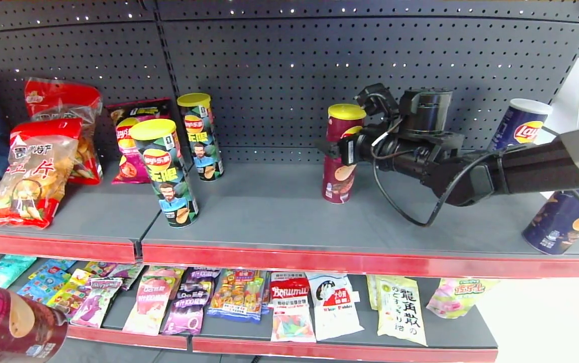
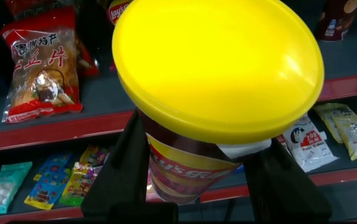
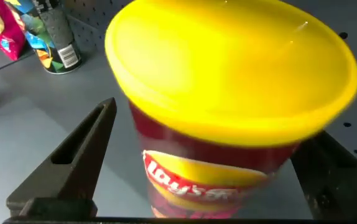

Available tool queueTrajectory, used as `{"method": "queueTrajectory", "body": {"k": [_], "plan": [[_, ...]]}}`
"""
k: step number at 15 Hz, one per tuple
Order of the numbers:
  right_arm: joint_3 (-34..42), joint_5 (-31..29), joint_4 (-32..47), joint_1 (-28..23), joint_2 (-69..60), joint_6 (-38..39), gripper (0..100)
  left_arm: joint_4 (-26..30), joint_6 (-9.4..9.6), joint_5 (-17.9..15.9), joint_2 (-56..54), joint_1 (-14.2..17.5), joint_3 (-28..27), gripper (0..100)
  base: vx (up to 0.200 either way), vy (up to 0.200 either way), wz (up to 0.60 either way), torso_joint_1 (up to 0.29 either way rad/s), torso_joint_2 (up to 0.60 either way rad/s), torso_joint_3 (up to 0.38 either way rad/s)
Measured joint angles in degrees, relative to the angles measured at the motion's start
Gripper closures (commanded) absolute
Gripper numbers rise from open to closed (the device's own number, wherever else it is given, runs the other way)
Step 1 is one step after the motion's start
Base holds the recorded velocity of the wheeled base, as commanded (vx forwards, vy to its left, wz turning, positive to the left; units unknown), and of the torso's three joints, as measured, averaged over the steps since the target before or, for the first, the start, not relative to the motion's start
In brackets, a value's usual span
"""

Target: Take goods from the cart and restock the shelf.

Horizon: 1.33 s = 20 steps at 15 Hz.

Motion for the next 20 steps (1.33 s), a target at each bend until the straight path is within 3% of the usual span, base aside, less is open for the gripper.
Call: {"method": "queueTrajectory", "body": {"k": [1,9,12,16,20], "plan": [[-0.11,-0.28,-0.17,0.0,0.33,0.0,100,0.02,-0.02,0.0,0.0,0.02,0.05,100,0.0,0.0,0.0,0.0,0.0,0.0],[1.02,-5.46,-0.38,1.15,-0.1,0.33,100,0.66,0.0,0.0,-0.2,0.0,0.11,100,0.0,0.0,0.0,0.0,0.0,0.0],[7.25,-9.74,-0.44,2.54,-5.23,0.35,100,0.72,-0.02,0.0,-0.39,0.02,-0.09,100,0.0,0.0,0.0,0.0,0.0,0.0],[17.79,-19.92,-0.68,5.95,-14.47,3.58,100,0.71,0.0,0.0,-0.39,0.02,-0.21,100,0.0,0.0,0.0,0.0,0.0,0.0],[23.13,-28.66,-4.13,9.34,-18.35,7.81,100,0.77,0.0,0.0,-0.39,0.02,-0.21,100,0.0,0.0,0.0,0.0,0.0,0.0]]}}
